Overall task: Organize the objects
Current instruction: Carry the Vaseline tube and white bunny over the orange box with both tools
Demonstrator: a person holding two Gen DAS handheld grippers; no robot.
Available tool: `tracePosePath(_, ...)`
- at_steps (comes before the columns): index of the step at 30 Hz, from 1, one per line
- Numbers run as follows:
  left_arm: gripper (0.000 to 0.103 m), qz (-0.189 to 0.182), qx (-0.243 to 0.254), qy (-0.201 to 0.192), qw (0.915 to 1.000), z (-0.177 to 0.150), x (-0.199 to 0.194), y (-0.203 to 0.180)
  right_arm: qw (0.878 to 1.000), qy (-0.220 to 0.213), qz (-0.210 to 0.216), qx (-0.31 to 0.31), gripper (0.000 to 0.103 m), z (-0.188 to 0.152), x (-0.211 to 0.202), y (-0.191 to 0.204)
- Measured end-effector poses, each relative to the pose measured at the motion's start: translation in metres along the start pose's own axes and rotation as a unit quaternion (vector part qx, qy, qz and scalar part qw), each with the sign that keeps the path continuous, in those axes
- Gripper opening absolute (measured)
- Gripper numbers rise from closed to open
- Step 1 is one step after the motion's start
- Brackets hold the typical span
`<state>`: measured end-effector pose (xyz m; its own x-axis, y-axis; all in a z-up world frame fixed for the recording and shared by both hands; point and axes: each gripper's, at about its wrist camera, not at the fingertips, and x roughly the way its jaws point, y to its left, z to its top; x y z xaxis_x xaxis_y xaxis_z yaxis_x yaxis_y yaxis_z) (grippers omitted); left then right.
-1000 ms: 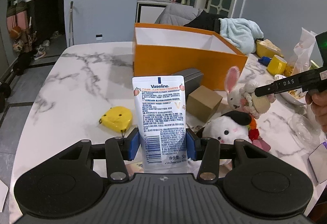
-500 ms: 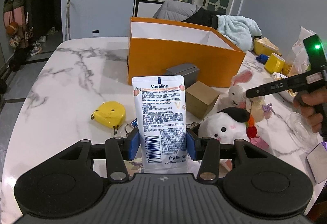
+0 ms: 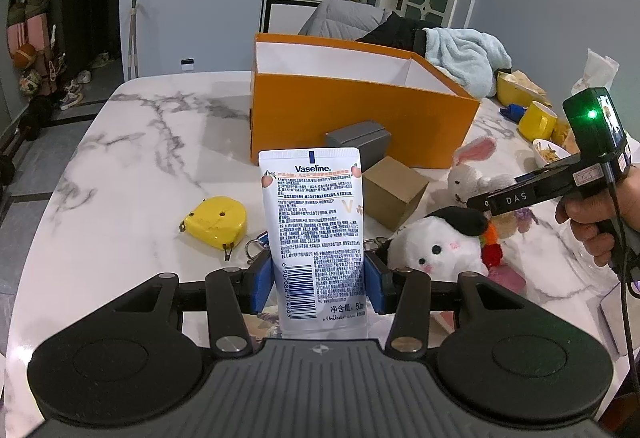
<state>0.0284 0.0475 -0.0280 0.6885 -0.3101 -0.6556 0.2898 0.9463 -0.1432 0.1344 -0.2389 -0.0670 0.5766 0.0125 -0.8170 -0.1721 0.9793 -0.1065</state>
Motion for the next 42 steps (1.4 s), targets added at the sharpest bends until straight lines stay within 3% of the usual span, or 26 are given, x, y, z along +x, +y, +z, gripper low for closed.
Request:
tracePosePath(8,0.054,0.004,0.006,-0.014,0.9999,0.008,-0.012,-0.007,0.999,-0.015,0.026,0.031,0.060,-0.001,-0.026,-0.012)
tracePosePath(17,0.054,0.003,0.022,-0.019,0.9996,0.012,-0.021,-0.024,0.998,-0.012,0.040,0.049,0.058,-0.002,-0.041,-0.022)
tracePosePath(35,0.054,-0.028,0.032,-0.026,0.9988,0.044,-0.013,-0.040,0.986,-0.094,0.093,0.104,0.057,0.017,-0.102,-0.041)
tracePosePath(42,0.054,-0.050,0.033,-0.025,0.9979,0.086,0.001,-0.042,0.980,-0.133,0.099,0.107,0.057,0.045,-0.120,-0.045)
